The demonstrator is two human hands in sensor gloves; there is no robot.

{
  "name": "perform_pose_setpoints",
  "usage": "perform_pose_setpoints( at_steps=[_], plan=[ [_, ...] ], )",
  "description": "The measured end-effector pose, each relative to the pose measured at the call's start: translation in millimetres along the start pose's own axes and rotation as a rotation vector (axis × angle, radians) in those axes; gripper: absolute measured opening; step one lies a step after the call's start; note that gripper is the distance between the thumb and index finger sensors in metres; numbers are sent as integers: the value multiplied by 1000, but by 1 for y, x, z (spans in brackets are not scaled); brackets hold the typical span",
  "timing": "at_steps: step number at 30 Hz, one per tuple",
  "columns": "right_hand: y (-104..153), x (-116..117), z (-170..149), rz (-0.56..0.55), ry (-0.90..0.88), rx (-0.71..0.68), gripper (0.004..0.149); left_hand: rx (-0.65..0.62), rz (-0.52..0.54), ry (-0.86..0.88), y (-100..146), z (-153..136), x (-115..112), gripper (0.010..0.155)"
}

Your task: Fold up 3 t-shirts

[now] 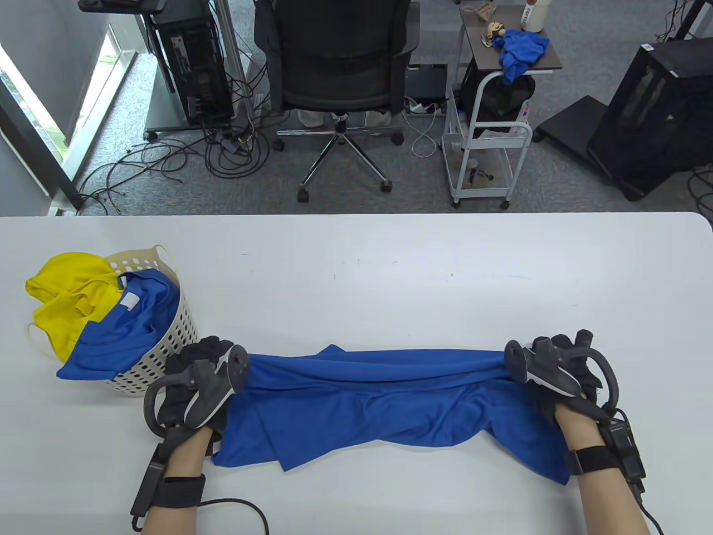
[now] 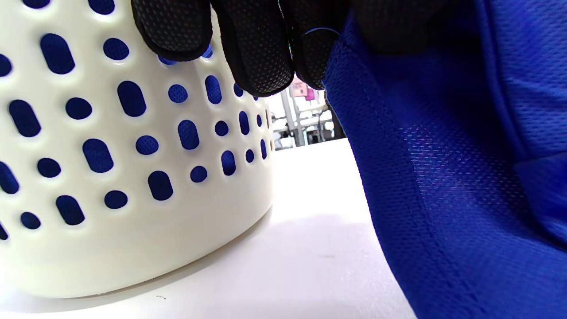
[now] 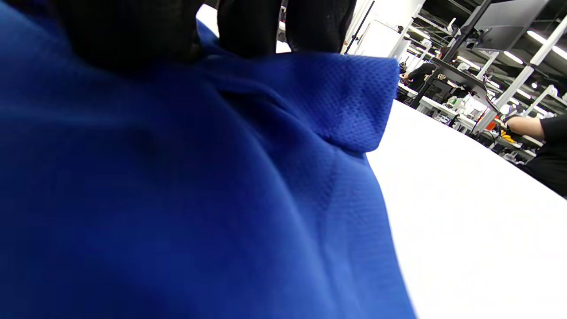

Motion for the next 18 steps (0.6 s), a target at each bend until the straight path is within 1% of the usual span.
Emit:
perform_pose_setpoints(
  at_steps=[4,8,11,14,16,17,18],
  plan=[
    [2,-6,-9,-27,-27,17,36,-1,2,-1,0,0,0,41],
    [2,-9,-17,-28,-63,33,36,-1,5,-4,0,1,1,41],
    [4,-18,-27,-30,-82,55,37,-2,6,0,0,1,1,41],
    [9,-29,-38,66,-123,37,39,-27,-7,9,1,4,4,41],
    [10,-29,-43,153,-179,22,40,-62,-32,38,3,11,10,40],
    [7,-27,-44,189,-198,28,40,-76,-52,52,2,17,13,40],
    [-1,-26,-47,258,-194,34,40,-89,-76,55,-3,27,18,40]
  ],
)
Point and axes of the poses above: the tracker on the back of each hand, its own z axis roughly to the thumb side, its own y axis roughly from the fingertips to the wrist, x = y × z, the point moved 2 cm from there along -y, roughly from the wrist to the fingertips, and after that the axes turned 4 degrees about -y, right-handed, at the moved point
